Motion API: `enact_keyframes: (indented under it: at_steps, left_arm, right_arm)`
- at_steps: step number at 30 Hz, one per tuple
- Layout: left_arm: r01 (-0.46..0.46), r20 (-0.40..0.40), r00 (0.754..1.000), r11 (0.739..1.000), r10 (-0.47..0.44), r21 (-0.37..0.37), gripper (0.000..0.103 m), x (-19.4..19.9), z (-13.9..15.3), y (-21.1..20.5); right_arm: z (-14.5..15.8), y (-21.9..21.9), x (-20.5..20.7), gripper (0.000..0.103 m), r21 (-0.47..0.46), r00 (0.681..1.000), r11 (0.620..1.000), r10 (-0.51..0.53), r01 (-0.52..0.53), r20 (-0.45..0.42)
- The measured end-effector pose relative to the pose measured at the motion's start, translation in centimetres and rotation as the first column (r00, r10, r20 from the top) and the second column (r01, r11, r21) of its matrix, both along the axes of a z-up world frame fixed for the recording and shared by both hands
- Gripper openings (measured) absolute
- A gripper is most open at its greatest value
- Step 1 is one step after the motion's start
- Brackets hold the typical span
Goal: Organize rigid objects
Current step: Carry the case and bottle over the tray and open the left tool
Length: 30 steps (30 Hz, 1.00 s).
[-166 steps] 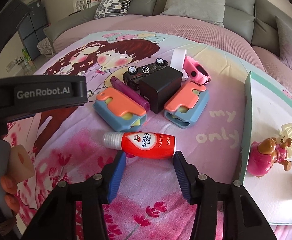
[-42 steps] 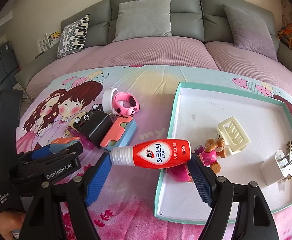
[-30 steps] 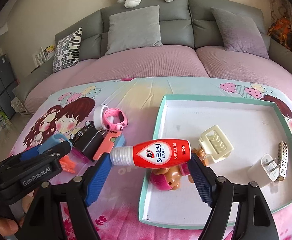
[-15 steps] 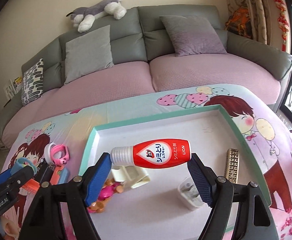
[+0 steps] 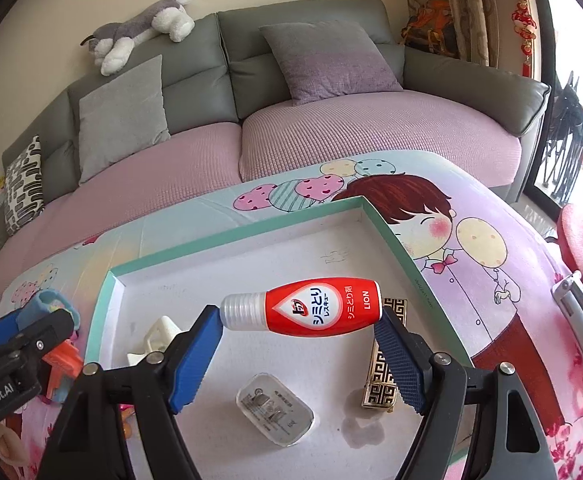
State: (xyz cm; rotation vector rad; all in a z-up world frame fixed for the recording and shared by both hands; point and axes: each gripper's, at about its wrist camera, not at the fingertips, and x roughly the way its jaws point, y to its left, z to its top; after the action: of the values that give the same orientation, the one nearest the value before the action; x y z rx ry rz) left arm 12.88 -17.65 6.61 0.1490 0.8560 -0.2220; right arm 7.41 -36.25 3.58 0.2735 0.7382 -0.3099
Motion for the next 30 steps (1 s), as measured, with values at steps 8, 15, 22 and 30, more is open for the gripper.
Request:
enact_keyframes:
  at_steps: [8,15,22,30]
  left_arm:
    - [-0.048,-0.010,0.999,0.999,0.048,0.017,0.074,1.8,-1.0,-1.0]
    - [-0.031,0.013,0.999,0.999,0.031,0.018,0.075,1.9,-0.8,-2.6]
    - [-0.001,0.053,0.999,1.000,0.001,-0.009,0.075,0.5,0.9,-2.9]
    - [0.003,0.103,0.995,0.999,0.001,-0.043,0.075,-0.3,2.8,-2.4]
  right_arm:
    - [0.1,0.1,-0.1,0.080,-0.023,1.000,1.000,-0.007,0.007,-0.001]
    - [-0.2,-0.7,-0.1,0.080,-0.002,1.000,1.000,-0.028,0.028,-0.014]
    - [-0.1,-1.3,-0.4,0.080,0.012,0.999,0.999,-0.046,0.046,-0.002]
    - [0.2,-1.3,-0.5,0.080,0.009,0.999,0.999,-0.050,0.050,0.007]
